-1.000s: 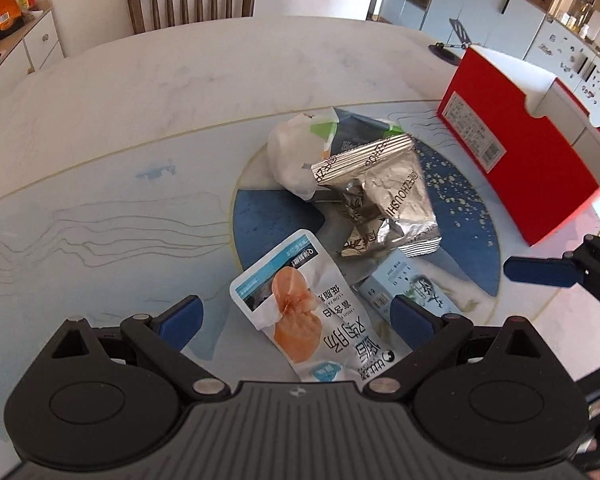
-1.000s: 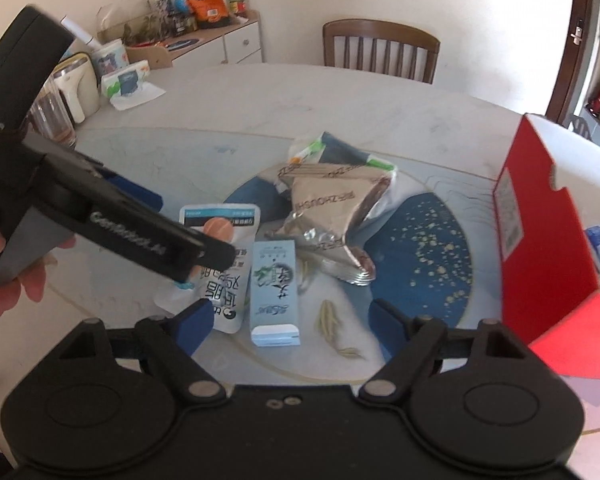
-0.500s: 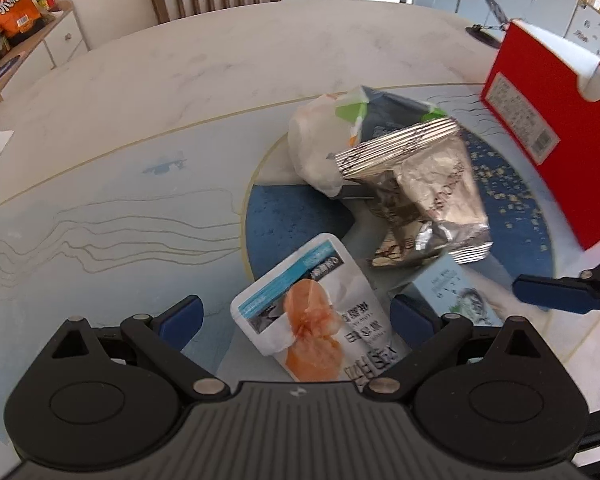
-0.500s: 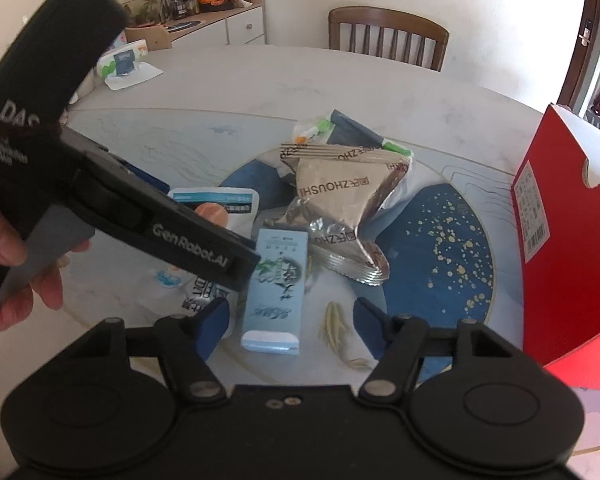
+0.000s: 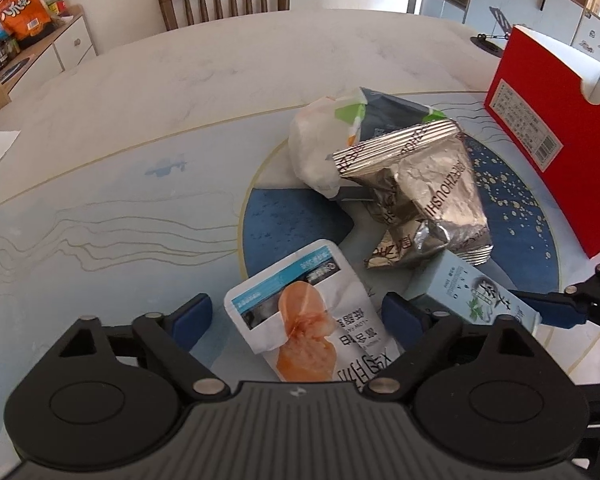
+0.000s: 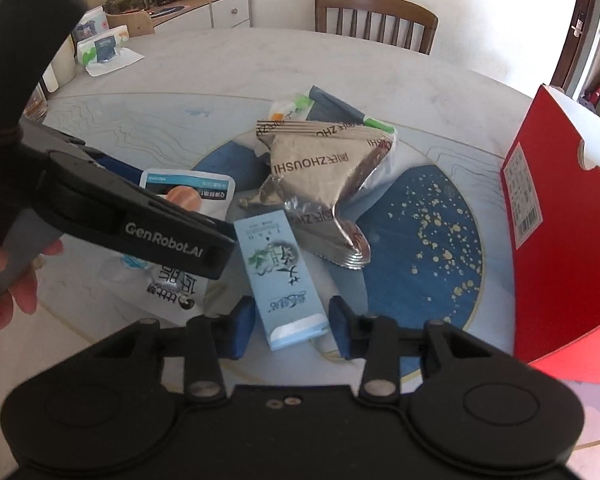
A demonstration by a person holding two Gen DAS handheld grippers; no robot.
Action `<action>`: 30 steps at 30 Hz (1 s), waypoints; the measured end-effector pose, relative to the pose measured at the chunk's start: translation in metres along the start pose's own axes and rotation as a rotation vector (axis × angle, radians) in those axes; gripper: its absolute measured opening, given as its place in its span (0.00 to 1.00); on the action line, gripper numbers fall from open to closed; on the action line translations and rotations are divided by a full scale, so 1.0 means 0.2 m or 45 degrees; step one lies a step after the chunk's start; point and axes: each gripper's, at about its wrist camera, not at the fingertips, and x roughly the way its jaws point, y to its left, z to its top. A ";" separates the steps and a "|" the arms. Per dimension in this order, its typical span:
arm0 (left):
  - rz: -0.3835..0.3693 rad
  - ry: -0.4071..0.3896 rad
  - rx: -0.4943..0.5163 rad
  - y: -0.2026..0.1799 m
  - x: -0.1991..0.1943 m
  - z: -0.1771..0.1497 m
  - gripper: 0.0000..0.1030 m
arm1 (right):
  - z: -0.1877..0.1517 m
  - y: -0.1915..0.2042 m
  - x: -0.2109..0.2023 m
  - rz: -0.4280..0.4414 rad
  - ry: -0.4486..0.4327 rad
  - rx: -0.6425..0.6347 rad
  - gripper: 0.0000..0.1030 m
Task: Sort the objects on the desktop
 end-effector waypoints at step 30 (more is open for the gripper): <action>-0.316 0.041 -0.098 0.15 -0.15 -0.12 0.13 | -0.12 -0.01 -0.21 0.067 0.020 0.141 0.27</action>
